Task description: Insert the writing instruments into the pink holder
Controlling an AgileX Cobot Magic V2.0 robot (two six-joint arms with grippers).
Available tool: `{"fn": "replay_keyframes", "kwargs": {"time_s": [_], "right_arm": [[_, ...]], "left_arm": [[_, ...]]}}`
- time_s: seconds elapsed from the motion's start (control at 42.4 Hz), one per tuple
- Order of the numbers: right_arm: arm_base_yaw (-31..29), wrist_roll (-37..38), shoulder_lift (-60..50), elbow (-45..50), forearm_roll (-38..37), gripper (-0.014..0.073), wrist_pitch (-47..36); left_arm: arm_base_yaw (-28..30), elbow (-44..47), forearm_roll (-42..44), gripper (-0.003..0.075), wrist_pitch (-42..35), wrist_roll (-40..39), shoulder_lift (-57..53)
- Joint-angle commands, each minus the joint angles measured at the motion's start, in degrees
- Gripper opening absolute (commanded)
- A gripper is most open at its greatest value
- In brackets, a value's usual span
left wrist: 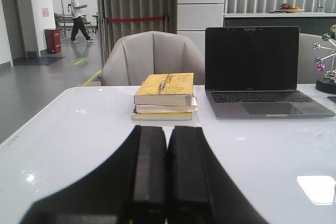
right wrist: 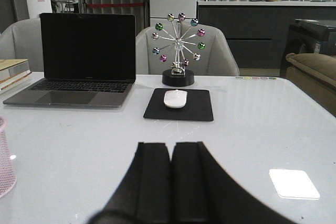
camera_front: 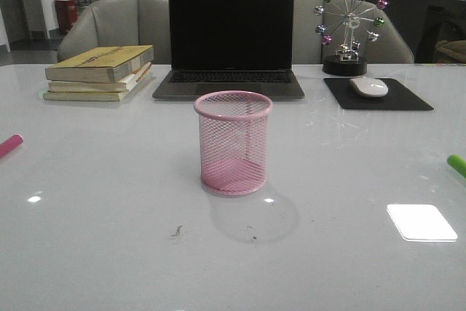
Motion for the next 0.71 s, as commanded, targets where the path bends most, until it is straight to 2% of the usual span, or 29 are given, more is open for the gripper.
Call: {"fn": "replay_keyframes", "kwargs": {"time_s": [0.0, 0.684], "right_arm": [[0.00, 0.00, -1.07, -0.36, -0.69, 0.0057, -4.62], [0.00, 0.00, -1.07, -0.36, -0.69, 0.0057, -5.06]], "left_arm": [[-0.43, 0.23, -0.44, 0.0091, -4.70, -0.32, -1.04], [-0.43, 0.23, -0.44, 0.0091, -5.50, -0.32, -1.04]]}}
